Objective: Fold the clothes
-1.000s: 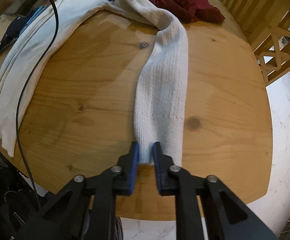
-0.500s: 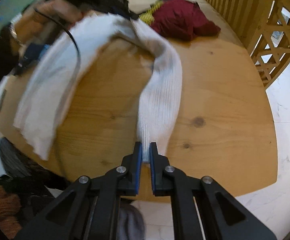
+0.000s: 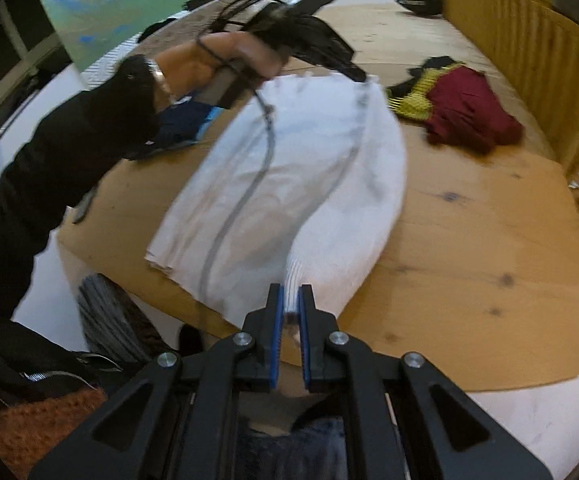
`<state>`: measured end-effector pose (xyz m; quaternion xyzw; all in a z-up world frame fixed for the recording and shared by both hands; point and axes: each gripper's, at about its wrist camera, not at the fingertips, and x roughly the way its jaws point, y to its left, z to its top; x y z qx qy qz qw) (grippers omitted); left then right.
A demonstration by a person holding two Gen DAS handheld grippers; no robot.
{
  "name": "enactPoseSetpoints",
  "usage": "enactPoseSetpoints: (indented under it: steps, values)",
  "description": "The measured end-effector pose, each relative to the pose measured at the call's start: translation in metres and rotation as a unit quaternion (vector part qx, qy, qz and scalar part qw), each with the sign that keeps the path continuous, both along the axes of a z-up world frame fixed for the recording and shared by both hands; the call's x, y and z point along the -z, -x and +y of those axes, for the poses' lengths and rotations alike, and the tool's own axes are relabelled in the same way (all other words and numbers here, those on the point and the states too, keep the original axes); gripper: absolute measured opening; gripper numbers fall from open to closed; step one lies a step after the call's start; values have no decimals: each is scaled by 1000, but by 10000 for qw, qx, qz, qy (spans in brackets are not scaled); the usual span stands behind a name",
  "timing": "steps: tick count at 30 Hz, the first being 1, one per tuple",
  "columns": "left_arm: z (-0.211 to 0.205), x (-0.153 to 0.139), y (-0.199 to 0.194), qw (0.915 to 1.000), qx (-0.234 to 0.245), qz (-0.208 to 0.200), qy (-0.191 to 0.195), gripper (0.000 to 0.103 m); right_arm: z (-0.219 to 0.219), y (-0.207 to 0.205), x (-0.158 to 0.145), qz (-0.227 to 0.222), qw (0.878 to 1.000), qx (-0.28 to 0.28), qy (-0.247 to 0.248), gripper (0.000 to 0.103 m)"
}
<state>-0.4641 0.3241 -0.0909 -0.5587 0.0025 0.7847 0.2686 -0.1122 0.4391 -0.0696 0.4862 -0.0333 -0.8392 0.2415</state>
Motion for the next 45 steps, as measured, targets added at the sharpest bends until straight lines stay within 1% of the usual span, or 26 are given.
enactPoseSetpoints:
  steps: [2, 4, 5, 8, 10, 12, 14, 16, 17, 18, 19, 20, 23, 27, 32, 34, 36, 38, 41, 45]
  values:
    - [-8, 11, 2, 9994, -22, -284, -189, 4, -2, 6, 4, -31, 10000, 41, -84, 8]
    - [-8, 26, 6, 9990, -22, -432, -135, 12, -1, 11, 10, -93, 9998, 117, -154, 8]
    - [-7, 32, 9, 9989, -37, -463, -88, 20, 0, 12, 13, -151, 9996, 148, -188, 8]
    - [1, 50, 22, 9985, -118, -531, 81, 21, 2, 15, 24, -330, 9986, 194, -357, 8]
    - [5, 60, 32, 9979, -209, -606, 52, 24, 3, 16, 31, -450, 9976, 225, -471, 8]
    - [10, 67, 40, 9976, -295, -622, 109, 27, 4, 18, 38, -569, 9963, 256, -584, 8]
    - [14, 73, 45, 9975, -318, -598, 205, 27, 6, 20, 45, -688, 9948, 286, -696, 8]
    - [17, 76, 47, 9978, -309, -563, 191, 26, 8, 21, 51, -790, 9933, 309, -783, 8]
    - [18, 76, 47, 9981, -262, -519, 192, 22, 9, 21, 52, -800, 9933, 315, -773, 8]
    - [20, 75, 46, 9986, -196, -439, 202, 11, 10, 21, 52, -797, 9935, 327, -746, 8]
    - [21, 73, 44, 9991, -113, -349, 213, 5, 12, 21, 52, -794, 9937, 338, -720, 8]
    - [22, 70, 42, 9994, -45, -274, 211, 4, 13, 22, 53, -791, 9938, 349, -693, 8]
    - [22, 60, 40, 9998, 81, -154, 129, 4, 16, 21, 50, -747, 9946, 377, -610, 8]
    - [13, 41, 38, 9999, 139, -52, -68, 4, 9, 18, 29, -532, 9967, 355, -507, 8]
    - [-9, 21, 38, 9997, 79, 72, -200, 4, -9, 14, 8, -342, 9981, 267, -430, 8]
    - [-20, 22, 43, 9999, 42, 73, -148, 4, -18, 14, 3, -295, 9985, 211, -400, 8]
    - [-31, 23, 45, 10000, 9, 56, -45, 4, -37, 19, 15, -336, 9985, 30, -434, 8]
    - [-42, 32, 46, 10000, -44, -5, 70, 4, -57, 24, 29, -391, 9980, -124, -482, 8]
    - [-52, 51, 46, 9988, -82, -70, 471, 4, -85, 31, 55, -619, 9964, -346, -474, 8]
    - [-61, 66, 48, 9986, -113, -155, 491, 4, -115, 29, 78, -842, 9929, -663, -524, 8]
